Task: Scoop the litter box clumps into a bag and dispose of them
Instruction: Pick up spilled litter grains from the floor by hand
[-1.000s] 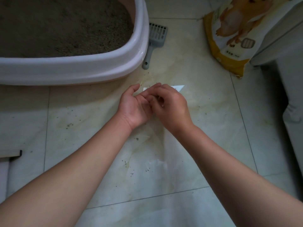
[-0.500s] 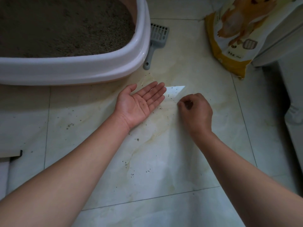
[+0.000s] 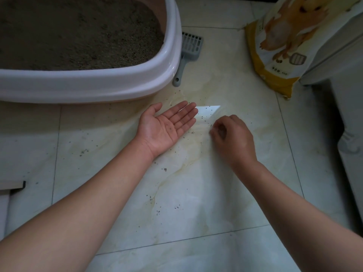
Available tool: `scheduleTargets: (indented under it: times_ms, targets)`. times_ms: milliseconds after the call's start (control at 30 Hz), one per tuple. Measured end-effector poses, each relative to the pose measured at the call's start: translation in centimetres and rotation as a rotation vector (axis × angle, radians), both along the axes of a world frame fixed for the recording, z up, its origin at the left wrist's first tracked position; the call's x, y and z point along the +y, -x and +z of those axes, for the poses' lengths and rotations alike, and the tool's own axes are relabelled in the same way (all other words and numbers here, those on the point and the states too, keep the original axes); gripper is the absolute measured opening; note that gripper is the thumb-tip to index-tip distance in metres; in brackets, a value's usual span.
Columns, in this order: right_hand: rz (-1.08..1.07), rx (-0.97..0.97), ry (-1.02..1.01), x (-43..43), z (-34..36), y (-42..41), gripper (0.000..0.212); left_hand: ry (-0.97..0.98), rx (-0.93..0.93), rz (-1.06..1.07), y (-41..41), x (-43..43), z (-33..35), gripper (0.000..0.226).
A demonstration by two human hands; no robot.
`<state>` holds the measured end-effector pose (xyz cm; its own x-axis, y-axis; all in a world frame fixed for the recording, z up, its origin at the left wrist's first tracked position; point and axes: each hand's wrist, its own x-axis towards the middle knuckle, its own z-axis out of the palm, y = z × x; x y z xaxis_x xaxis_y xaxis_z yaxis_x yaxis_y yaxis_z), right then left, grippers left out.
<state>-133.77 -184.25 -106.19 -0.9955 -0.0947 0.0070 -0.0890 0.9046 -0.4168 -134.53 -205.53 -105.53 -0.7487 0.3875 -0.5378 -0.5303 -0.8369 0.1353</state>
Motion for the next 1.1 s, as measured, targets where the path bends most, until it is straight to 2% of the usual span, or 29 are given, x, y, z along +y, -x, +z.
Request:
scheduleTargets:
  times_ms: [233, 567, 867, 1100]
  targets:
    - [0.065, 0.031, -0.079, 0.7, -0.3, -0.8, 0.011, -0.001, -0.005, 0.002, -0.2, -0.2, 0.1, 0.059]
    - [-0.046, -0.008, 0.022, -1.5, 0.3, 2.0, 0.003, 0.023, -0.008, -0.003, -0.2, -0.4, 0.1, 0.059]
    - [0.102, 0.014, -0.125, -1.9, 0.1, 3.0, 0.013, 0.03, -0.011, -0.001, -0.3, -0.8, 0.0, 0.061]
    - [0.068, 0.019, 0.044, -3.0, 0.3, 2.9, 0.007, 0.046, -0.004, -0.001, -0.4, -1.1, 0.0, 0.061]
